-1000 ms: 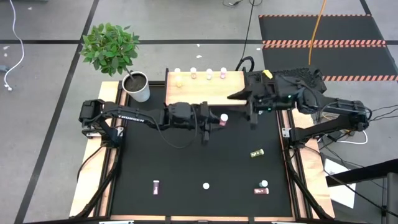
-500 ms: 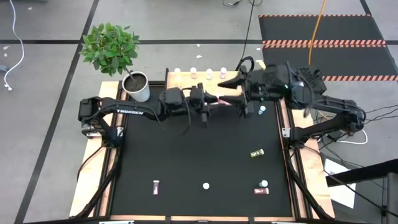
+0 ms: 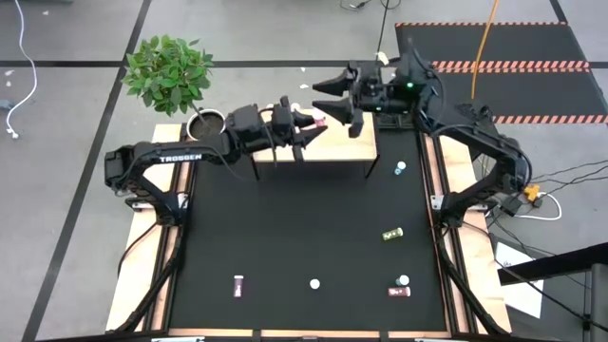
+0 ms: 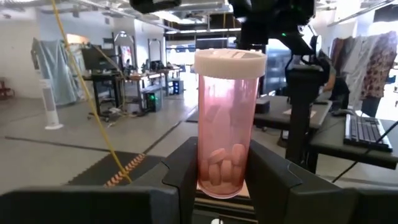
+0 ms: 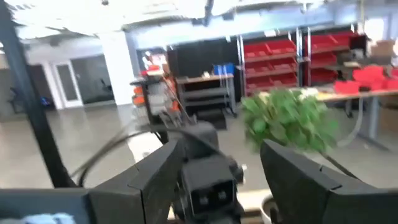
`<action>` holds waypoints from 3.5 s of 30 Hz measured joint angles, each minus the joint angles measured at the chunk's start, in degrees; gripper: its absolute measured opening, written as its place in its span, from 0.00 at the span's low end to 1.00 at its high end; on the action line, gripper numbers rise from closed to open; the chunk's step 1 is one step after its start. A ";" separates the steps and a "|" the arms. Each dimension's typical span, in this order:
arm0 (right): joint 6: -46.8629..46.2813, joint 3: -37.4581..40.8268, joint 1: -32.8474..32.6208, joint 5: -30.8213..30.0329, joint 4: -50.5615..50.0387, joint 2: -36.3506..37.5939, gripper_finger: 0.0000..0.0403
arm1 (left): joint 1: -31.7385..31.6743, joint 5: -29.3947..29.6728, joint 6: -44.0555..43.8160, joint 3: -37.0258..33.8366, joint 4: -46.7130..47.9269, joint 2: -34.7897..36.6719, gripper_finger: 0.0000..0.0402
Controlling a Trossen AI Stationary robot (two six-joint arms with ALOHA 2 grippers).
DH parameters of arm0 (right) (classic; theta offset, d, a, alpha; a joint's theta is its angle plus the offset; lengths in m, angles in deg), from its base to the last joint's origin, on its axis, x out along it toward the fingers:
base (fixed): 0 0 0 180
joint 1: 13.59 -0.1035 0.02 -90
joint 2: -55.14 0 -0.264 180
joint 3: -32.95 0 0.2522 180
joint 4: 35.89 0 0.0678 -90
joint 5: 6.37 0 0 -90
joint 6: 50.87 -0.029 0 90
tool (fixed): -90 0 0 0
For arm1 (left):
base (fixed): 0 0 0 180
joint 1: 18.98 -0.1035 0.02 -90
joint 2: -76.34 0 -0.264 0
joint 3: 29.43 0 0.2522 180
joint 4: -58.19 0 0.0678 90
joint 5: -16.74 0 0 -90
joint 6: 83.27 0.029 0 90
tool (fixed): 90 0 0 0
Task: Pick and place medicine bottles onto shelf by color
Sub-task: Put the top orange pill bottle on the shelf aligned with the other orange pill bottle
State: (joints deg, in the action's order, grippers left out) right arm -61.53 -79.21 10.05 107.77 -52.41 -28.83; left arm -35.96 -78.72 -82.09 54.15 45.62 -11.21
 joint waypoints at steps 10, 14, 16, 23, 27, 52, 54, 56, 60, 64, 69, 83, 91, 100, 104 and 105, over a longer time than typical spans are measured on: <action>11.21 1.00 2.30 -3.05 -3.96 1.42 0.56 | -1.12 -2.44 3.81 0.00 2.44 -0.74 0.30; 15.11 1.02 2.85 -4.70 -5.01 2.97 0.56 | -1.97 -3.60 2.77 0.00 2.24 -0.74 0.30; 17.99 1.02 2.82 -4.58 -5.14 3.99 0.56 | -2.11 -3.84 2.80 0.00 2.20 -0.74 0.30; 20.37 1.00 2.56 -4.88 -3.53 4.37 0.56 | -2.77 -5.16 3.22 0.00 2.36 -0.74 0.30; 8.68 1.00 2.08 -8.90 -4.30 2.57 0.56 | -4.18 -5.17 3.21 0.00 5.22 -0.67 0.30; 12.48 1.00 -2.76 -8.94 -27.31 4.75 0.56 | 2.26 -4.77 4.30 0.02 5.22 -4.54 0.30; 13.09 1.02 -3.42 -8.94 -28.93 4.75 0.56 | 2.56 -4.74 4.47 0.02 5.08 -4.43 0.30; 13.24 1.02 -3.94 -8.91 -30.69 4.76 0.56 | 2.66 -4.70 4.48 0.02 5.02 -4.39 0.30; 13.73 1.02 -4.63 -8.96 -34.52 4.77 0.56 | 2.72 -4.60 4.34 0.02 5.04 -4.43 0.30; 13.50 1.02 -4.63 -8.96 -36.72 4.24 0.56 | 2.82 -4.60 4.34 0.02 5.10 -4.41 0.30; 13.58 1.06 -4.63 -9.07 -36.35 3.93 0.56 | 2.91 -4.60 4.37 0.02 5.06 -4.41 0.30; 13.73 5.79 -4.63 -7.85 -33.11 3.45 0.45 | 2.91 -4.64 3.78 0.02 5.08 -4.41 0.30; 14.44 5.76 -4.43 -7.43 -30.35 4.95 0.43 | 2.91 -4.67 3.38 0.02 5.10 -4.41 0.30; 14.49 5.78 -4.17 -7.54 -31.40 4.80 0.39 | 2.76 -4.69 3.51 0.02 5.08 -4.41 0.30; 14.58 5.77 -4.14 -7.81 -31.39 4.75 0.32 | 2.76 -4.69 3.51 0.02 5.04 -4.41 0.30; 14.58 5.77 -4.12 -7.83 -31.37 4.75 0.30 | 2.76 -4.67 3.54 0.02 5.05 -4.41 0.30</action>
State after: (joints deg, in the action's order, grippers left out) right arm -46.95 -73.45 5.92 99.95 -83.78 -24.08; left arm -33.20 -83.39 -78.56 54.18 50.67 -15.63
